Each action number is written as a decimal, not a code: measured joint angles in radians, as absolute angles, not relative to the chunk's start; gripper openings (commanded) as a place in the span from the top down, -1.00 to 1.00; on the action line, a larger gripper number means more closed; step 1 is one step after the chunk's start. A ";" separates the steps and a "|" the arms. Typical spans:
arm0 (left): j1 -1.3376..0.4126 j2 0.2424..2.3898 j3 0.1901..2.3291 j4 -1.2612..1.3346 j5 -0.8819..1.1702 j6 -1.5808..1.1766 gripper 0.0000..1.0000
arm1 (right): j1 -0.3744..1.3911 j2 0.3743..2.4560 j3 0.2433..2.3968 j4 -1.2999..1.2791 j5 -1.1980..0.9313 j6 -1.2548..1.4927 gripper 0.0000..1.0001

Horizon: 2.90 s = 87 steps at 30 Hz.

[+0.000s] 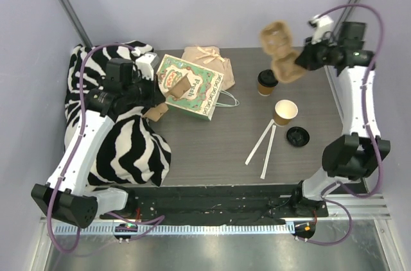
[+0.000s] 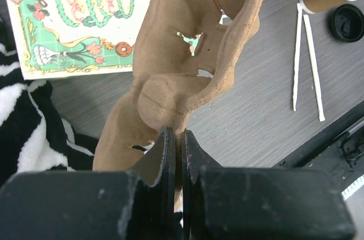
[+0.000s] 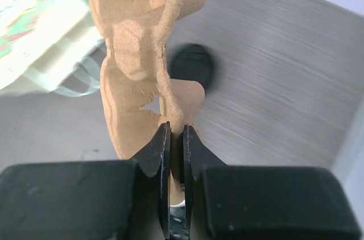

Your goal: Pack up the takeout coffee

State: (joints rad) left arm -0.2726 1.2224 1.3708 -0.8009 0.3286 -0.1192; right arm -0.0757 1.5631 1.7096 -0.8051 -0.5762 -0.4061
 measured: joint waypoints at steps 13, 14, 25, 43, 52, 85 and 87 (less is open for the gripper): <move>-0.611 1.197 1.227 -0.763 0.226 0.181 1.00 | -0.438 2.020 2.000 -0.924 -0.508 -0.383 0.98; -0.645 1.188 1.196 -0.753 0.213 0.207 1.00 | -0.440 2.049 2.000 -0.928 -0.503 -0.382 0.98; -0.899 1.174 0.863 -0.550 0.028 0.439 1.00 | -0.450 2.232 2.001 -0.944 -0.479 -0.382 0.71; -0.908 1.146 0.599 -0.308 -0.002 0.746 0.31 | -0.468 2.243 1.993 -0.949 -0.464 -0.414 -0.82; -0.909 1.048 0.676 -0.479 0.012 0.732 -0.50 | -0.469 2.211 1.998 -0.982 -0.468 -0.418 -0.93; -0.992 1.982 1.309 -0.092 -0.788 0.603 -0.72 | -0.467 1.891 1.980 -1.067 -0.645 -0.334 -0.95; -0.991 1.985 1.307 -0.056 -0.814 0.632 -0.58 | -0.467 1.890 1.980 -1.077 -0.650 -0.335 -0.96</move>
State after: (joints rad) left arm -0.9905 1.9850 1.3067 -0.0563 -0.8139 0.6315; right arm -0.4675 1.8896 1.9797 -1.0767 -0.6498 -0.3347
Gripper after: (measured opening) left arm 0.885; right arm 0.976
